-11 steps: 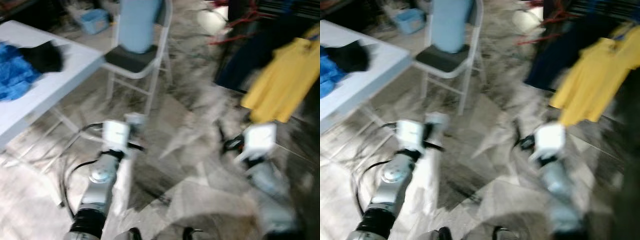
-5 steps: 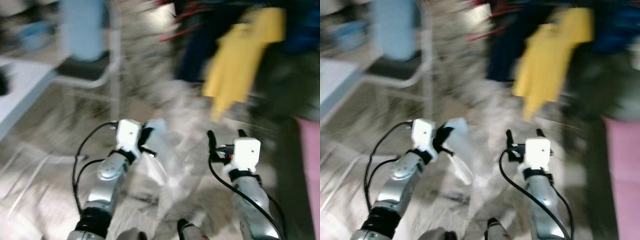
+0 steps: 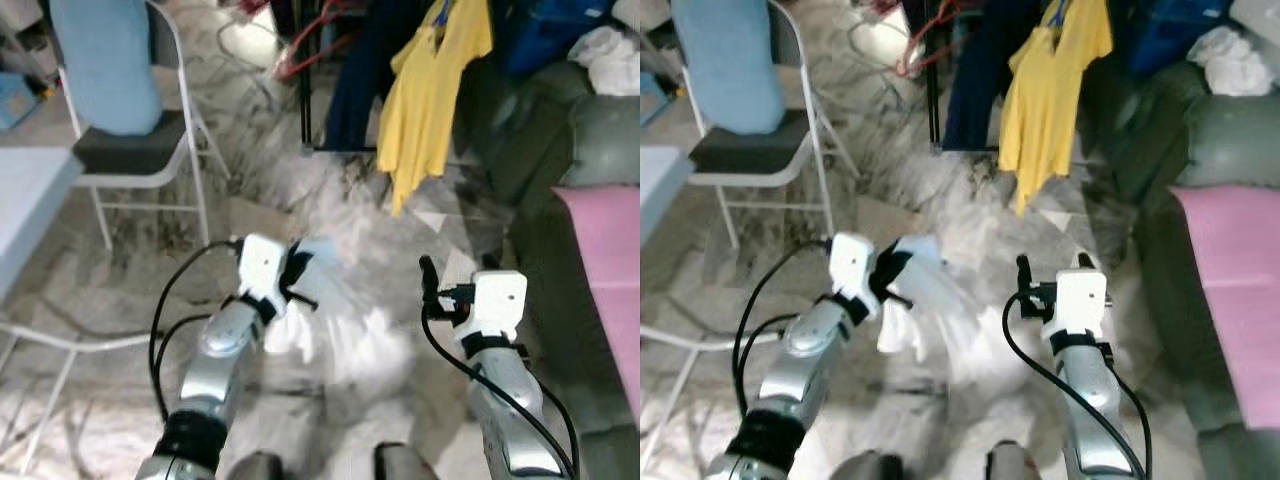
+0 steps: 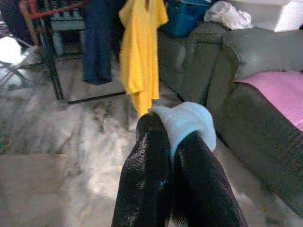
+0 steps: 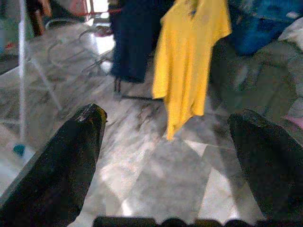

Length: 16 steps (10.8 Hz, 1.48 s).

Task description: Hang hanger

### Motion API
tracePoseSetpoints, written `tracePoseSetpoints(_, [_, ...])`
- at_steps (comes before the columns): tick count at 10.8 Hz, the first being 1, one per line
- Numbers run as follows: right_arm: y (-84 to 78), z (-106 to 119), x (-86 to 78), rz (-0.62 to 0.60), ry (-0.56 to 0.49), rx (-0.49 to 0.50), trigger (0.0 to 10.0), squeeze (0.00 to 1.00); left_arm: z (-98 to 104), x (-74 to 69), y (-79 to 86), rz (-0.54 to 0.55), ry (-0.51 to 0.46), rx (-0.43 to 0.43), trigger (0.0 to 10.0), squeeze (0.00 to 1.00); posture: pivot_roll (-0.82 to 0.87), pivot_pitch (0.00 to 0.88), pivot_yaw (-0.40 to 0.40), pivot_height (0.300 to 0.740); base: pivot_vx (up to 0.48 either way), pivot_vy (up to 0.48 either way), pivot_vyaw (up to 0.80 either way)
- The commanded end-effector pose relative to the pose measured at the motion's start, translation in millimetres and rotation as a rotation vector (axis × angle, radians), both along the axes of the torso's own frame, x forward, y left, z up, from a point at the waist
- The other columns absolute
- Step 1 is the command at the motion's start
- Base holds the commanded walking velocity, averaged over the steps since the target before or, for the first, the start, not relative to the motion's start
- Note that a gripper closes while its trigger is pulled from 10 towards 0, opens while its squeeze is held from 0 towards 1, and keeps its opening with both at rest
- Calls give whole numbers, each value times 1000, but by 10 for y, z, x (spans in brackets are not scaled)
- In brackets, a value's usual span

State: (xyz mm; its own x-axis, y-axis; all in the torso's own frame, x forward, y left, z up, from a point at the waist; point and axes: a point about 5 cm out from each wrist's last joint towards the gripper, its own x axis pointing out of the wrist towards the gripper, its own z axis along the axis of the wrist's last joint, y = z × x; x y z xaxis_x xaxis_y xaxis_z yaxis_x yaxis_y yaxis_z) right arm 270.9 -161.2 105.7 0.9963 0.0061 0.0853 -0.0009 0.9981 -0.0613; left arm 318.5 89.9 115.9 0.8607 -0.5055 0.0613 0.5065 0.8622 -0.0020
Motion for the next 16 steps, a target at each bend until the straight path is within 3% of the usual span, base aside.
tracePoseSetpoints(1, [74, -23, -24, 18, 12, 11, 10000, 0, 8, -3, 93, 25, -9, 7, 10000, 0, -183, 192, 85, 740, 0, 368, 0])
tracePoseSetpoints(6, [163, -29, -20, 59, 15, 29, 10000, 0, 60, 31, 90, 11, -50, 18, 10000, 0, -177, 207, 85, 740, 0, 69, 0])
tracePoseSetpoints(9, [147, 62, 35, 81, -20, 17, 10000, 0, 100, 74, 108, 33, -57, -34, 10000, 0, -176, 216, 78, 740, 0, 0, 0])
tracePoseSetpoints(13, [255, 114, -48, 108, -49, 0, 10000, 0, -54, -36, 48, 18, -13, -48, 10000, 0, -188, 258, 98, 740, 0, 0, 0])
tracePoseSetpoints(16, [268, 50, -74, 87, -30, 16, 10000, 0, -3, 31, 35, 9, -24, -52, 10000, 0, -194, 247, 108, 740, 0, 0, 0])
